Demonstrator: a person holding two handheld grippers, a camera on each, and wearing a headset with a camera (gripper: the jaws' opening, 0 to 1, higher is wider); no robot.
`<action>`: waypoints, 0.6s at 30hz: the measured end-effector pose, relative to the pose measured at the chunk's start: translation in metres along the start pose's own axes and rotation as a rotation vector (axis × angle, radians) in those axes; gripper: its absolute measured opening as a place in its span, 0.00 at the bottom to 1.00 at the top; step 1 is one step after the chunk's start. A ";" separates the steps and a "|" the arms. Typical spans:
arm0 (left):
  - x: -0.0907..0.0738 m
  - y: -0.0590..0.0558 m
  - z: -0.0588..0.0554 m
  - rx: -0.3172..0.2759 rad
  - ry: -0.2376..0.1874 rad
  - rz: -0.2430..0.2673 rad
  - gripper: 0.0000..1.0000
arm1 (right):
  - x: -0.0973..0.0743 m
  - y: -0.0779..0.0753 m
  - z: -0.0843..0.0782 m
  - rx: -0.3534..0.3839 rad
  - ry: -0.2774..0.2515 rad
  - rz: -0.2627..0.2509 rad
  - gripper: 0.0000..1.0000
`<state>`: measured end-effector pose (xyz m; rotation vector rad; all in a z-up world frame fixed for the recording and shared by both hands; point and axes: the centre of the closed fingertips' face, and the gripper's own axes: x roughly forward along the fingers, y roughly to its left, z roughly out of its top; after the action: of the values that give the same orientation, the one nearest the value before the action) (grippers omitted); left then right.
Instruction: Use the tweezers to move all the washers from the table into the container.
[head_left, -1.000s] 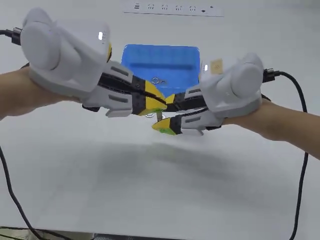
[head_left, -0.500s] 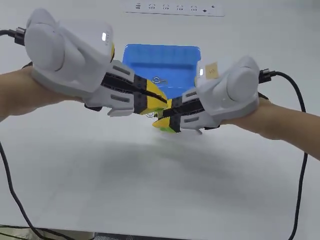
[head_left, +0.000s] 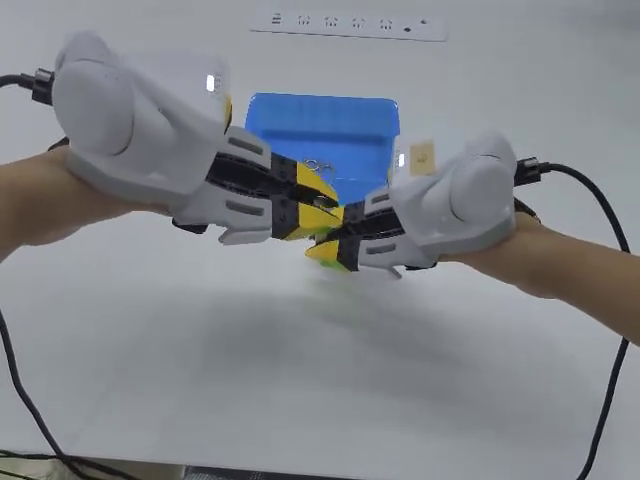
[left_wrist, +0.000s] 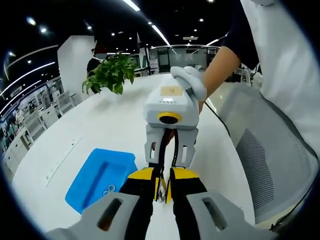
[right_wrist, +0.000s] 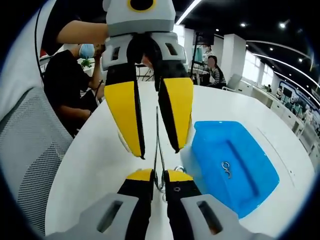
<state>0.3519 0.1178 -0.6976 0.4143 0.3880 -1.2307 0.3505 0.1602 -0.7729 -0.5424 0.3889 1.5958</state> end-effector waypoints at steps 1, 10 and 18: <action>-0.001 -0.001 0.001 -0.004 -0.008 0.001 0.17 | 0.000 0.000 0.000 0.004 -0.001 0.000 0.10; -0.010 -0.001 0.004 -0.042 -0.058 0.061 0.32 | -0.005 0.002 0.006 0.013 -0.009 -0.005 0.10; -0.025 0.004 0.004 -0.100 -0.108 0.168 0.54 | -0.012 -0.001 0.017 0.013 -0.024 -0.015 0.10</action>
<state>0.3485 0.1374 -0.6818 0.2871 0.3143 -1.0604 0.3497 0.1593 -0.7519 -0.5144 0.3764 1.5828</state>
